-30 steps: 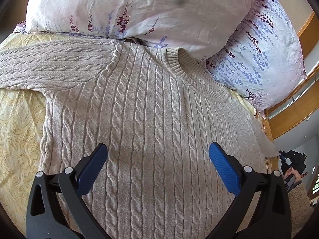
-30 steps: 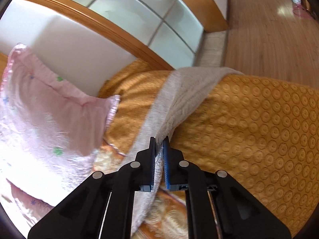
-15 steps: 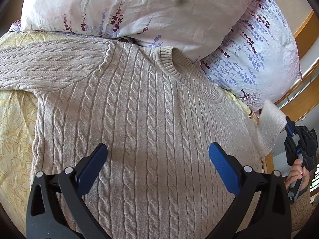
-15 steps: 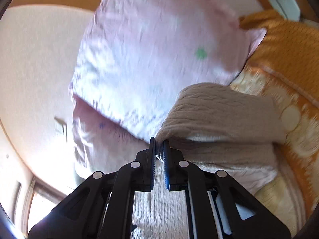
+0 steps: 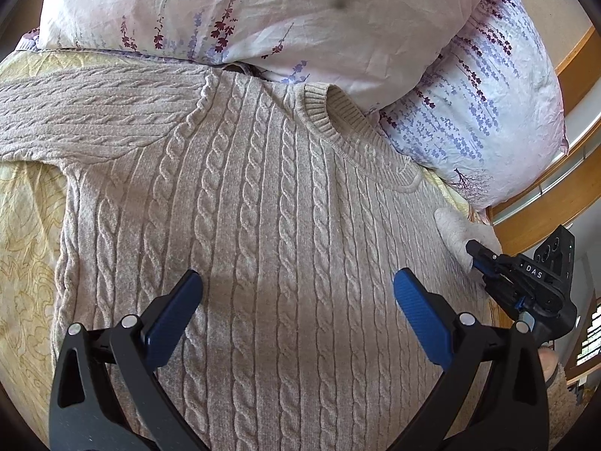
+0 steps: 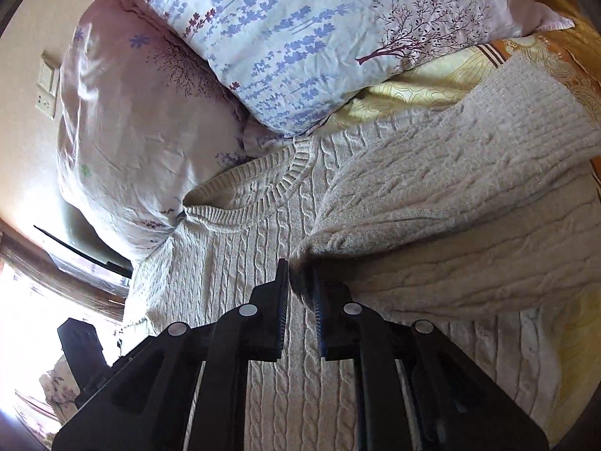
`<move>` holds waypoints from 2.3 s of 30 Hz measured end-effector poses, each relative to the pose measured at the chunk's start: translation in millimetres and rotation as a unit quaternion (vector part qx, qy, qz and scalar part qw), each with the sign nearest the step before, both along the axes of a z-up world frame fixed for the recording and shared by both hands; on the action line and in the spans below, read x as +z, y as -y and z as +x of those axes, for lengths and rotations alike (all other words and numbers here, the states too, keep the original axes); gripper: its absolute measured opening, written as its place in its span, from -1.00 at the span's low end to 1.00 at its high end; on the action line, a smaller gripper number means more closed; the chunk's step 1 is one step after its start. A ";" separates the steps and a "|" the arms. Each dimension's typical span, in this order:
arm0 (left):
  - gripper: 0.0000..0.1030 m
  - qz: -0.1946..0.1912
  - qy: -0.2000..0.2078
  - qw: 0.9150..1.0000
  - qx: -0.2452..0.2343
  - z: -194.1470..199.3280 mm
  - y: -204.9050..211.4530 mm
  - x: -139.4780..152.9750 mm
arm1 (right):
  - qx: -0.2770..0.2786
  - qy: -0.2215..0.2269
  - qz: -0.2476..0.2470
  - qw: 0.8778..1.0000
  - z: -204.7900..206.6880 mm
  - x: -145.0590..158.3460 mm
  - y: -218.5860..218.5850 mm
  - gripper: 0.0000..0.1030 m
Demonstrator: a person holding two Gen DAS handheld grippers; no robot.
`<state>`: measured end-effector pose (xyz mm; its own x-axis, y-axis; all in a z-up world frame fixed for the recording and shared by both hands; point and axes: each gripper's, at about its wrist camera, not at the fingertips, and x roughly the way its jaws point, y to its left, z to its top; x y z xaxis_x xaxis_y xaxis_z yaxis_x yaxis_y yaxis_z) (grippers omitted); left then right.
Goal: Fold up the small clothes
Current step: 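Carry the sleeve across the sweater body with the right gripper and release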
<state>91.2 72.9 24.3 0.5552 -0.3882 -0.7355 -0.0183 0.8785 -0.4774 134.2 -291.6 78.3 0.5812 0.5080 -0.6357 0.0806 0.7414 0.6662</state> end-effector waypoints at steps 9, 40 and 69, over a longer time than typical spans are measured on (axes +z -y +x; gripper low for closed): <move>0.96 -0.007 0.000 1.000 0.005 1.1 -3.9 -0.5 | -0.161 -0.025 0.062 0.985 -14.6 -4.6 78.2 -0.09; 0.88 -0.075 0.048 0.952 0.292 -31.5 -198.9 13.0 | 0.090 -0.089 0.138 0.982 82.3 -23.2 -150.9 -0.82; 0.52 -0.244 0.025 0.880 0.407 -24.3 -302.7 -26.4 | 0.272 -0.067 0.012 0.960 28.3 -2.3 -247.3 0.52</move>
<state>67.0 375.7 -2.0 0.8224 -0.1105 -0.5581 -0.5145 0.2742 -0.8125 162.5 -44.3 76.0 0.1399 0.7280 -0.6711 -0.2283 0.6832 0.6936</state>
